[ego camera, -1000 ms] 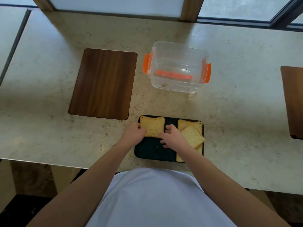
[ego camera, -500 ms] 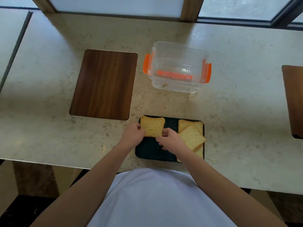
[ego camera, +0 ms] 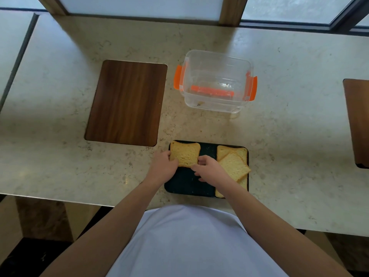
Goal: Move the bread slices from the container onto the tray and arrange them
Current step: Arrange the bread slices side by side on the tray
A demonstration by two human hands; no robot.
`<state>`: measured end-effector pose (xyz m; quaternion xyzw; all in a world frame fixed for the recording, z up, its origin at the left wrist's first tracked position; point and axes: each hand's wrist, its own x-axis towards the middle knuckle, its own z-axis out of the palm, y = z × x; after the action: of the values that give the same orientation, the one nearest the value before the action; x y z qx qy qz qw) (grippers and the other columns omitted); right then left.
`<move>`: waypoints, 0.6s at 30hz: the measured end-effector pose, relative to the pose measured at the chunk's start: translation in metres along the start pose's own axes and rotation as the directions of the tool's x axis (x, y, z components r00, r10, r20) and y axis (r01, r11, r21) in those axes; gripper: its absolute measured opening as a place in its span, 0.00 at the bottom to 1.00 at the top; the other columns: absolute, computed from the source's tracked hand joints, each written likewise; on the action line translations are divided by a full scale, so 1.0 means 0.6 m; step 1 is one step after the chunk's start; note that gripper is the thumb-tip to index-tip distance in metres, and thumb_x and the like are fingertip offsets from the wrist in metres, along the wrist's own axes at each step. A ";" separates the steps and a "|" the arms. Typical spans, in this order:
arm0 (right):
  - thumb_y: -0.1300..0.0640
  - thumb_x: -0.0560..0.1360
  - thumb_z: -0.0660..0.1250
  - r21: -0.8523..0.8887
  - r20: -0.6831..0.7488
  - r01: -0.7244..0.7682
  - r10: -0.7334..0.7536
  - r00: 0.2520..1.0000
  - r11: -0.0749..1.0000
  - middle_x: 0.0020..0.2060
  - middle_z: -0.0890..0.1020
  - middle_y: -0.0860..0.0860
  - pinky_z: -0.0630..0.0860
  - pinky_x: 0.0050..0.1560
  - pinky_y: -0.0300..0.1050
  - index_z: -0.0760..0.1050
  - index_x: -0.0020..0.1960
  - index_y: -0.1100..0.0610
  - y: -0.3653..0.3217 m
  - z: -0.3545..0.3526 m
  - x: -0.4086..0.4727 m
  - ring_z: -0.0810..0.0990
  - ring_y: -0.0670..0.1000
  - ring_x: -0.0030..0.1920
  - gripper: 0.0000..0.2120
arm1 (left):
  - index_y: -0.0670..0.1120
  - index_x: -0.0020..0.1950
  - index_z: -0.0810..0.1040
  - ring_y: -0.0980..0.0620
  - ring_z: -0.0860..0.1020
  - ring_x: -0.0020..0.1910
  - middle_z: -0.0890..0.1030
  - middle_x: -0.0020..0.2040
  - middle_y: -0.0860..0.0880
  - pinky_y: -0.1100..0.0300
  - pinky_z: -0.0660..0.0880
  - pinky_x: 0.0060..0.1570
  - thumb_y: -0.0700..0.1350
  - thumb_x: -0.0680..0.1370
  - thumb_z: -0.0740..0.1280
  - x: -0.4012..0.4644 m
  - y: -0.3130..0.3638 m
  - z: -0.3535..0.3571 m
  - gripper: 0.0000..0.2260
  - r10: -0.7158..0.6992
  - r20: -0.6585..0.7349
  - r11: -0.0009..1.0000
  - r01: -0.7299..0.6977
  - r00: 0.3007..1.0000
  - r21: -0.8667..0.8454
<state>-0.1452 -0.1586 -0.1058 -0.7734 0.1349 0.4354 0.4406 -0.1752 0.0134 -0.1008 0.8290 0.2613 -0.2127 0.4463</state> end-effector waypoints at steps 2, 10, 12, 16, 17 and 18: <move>0.52 0.77 0.69 -0.001 -0.003 0.009 -0.009 1.000 1.000 0.62 0.75 0.48 0.82 0.56 0.51 0.63 0.77 0.56 -0.001 -0.001 0.000 0.81 0.49 0.53 0.32 | 0.48 0.44 0.74 0.49 0.77 0.40 0.80 0.50 0.40 0.53 0.72 0.39 0.44 0.74 0.63 -0.002 0.000 -0.001 0.01 -0.005 0.010 1.000 0.005 1.000 0.014; 0.52 0.77 0.68 -0.052 -0.024 0.034 -0.035 0.999 0.998 0.60 0.76 0.49 0.81 0.56 0.54 0.65 0.75 0.57 -0.002 0.000 -0.008 0.81 0.51 0.53 0.29 | 0.41 0.60 0.77 0.48 0.74 0.51 0.73 0.58 0.45 0.55 0.71 0.46 0.45 0.76 0.63 0.002 0.001 0.001 0.15 0.009 -0.040 0.992 -0.004 0.999 0.123; 0.52 0.77 0.67 -0.199 -0.083 0.108 -0.127 0.989 0.974 0.58 0.78 0.54 0.81 0.53 0.54 0.71 0.68 0.58 -0.002 0.000 -0.019 0.80 0.51 0.50 0.22 | 0.40 0.59 0.76 0.45 0.73 0.52 0.72 0.56 0.43 0.52 0.73 0.48 0.44 0.76 0.63 -0.010 -0.001 0.003 0.13 0.221 -0.134 0.927 -0.165 0.966 0.337; 0.55 0.78 0.63 -0.681 -0.060 0.316 -0.480 0.875 0.661 0.69 0.71 0.57 0.74 0.60 0.51 0.67 0.72 0.60 0.008 0.013 -0.041 0.72 0.57 0.63 0.24 | 0.40 0.68 0.72 0.40 0.70 0.67 0.71 0.69 0.37 0.48 0.71 0.61 0.42 0.75 0.64 -0.028 -0.015 0.016 0.21 0.517 0.008 0.635 -0.390 0.856 0.666; 0.56 0.78 0.63 -0.765 -0.008 0.337 -0.531 0.848 0.549 0.73 0.68 0.57 0.72 0.63 0.52 0.64 0.75 0.60 0.010 0.017 -0.041 0.68 0.58 0.69 0.27 | 0.41 0.72 0.69 0.39 0.64 0.73 0.67 0.74 0.38 0.47 0.66 0.68 0.42 0.75 0.64 -0.030 -0.020 0.021 0.24 0.507 0.077 0.597 -0.414 0.859 0.687; 0.57 0.77 0.63 -0.814 0.043 0.344 -0.542 0.839 0.468 0.77 0.63 0.57 0.69 0.67 0.54 0.61 0.77 0.60 0.010 0.020 -0.040 0.62 0.58 0.74 0.29 | 0.42 0.76 0.65 0.41 0.58 0.77 0.61 0.78 0.38 0.46 0.60 0.73 0.42 0.76 0.63 -0.031 -0.026 0.027 0.27 0.483 0.145 0.564 -0.433 0.864 0.704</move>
<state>-0.1693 -0.1566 -0.0928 -0.9366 -0.2319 0.2289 0.1285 -0.2011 0.0027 -0.1081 0.9806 -0.0522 -0.1472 0.1188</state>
